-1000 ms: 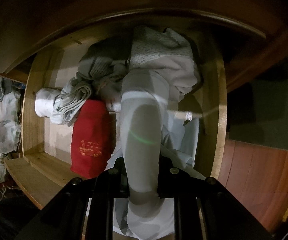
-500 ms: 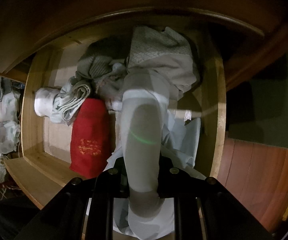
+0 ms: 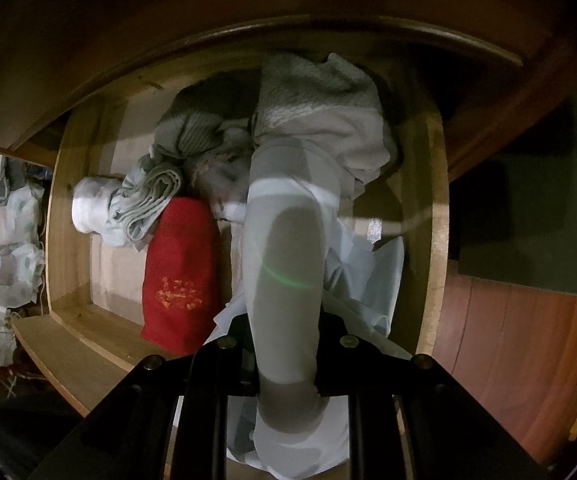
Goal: Take underwear out of drawer
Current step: 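Lower the navy underwear into the white box and open the left tool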
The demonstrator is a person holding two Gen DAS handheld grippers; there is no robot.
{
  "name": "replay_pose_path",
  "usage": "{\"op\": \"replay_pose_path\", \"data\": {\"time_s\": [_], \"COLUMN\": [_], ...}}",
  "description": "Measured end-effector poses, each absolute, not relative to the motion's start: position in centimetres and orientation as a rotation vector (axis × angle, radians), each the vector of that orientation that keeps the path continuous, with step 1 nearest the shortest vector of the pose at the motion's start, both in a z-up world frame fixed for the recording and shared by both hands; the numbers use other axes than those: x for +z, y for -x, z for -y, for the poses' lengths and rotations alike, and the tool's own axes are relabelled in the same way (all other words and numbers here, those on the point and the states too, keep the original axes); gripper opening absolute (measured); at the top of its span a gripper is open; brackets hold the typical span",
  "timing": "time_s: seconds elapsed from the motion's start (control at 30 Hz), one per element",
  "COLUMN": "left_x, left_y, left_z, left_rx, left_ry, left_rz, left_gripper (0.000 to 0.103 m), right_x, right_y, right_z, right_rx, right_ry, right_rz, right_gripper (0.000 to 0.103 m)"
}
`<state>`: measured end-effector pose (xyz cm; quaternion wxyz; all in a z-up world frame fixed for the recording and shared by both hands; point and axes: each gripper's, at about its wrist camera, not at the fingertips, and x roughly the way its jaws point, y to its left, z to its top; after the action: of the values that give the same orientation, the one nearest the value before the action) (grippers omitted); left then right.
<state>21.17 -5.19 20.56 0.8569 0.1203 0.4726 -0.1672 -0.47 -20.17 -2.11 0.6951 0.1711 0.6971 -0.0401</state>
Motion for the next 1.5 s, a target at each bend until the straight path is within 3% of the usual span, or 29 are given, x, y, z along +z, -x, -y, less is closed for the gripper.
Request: {"op": "replay_pose_path", "data": {"time_s": [0.3,0.6,0.8,1.23,1.5], "left_x": [16.9,17.0,19.0,22.7,19.7], "left_y": [-21.9,-21.4,-20.8,-17.5,-10.9], "left_z": [6.0,7.1,6.8,3.0,-2.7], "left_rx": [-0.329,-0.304,-0.330,-0.290,-0.195], "left_ry": [-0.312,-0.381,-0.349,-0.186,-0.174], "left_rz": [-1.055,-1.040,-0.997,-0.892,-0.835], "left_gripper": [0.036,0.062,0.070,0.071,0.071], "right_x": [-2.2,-2.2,-2.3,-2.5,-1.9], "right_y": [0.2,0.2,0.2,0.2,0.4], "right_z": [19.7,19.7,19.6,19.4,19.6], "right_rx": [-0.077,-0.074,-0.075,-0.074,-0.090], "right_ry": [-0.360,-0.358,-0.355,-0.344,-0.336], "right_rz": [-1.572,-1.577,-1.578,-1.576,-1.557], "right_gripper": [0.016,0.016,0.016,0.016,0.015]}}
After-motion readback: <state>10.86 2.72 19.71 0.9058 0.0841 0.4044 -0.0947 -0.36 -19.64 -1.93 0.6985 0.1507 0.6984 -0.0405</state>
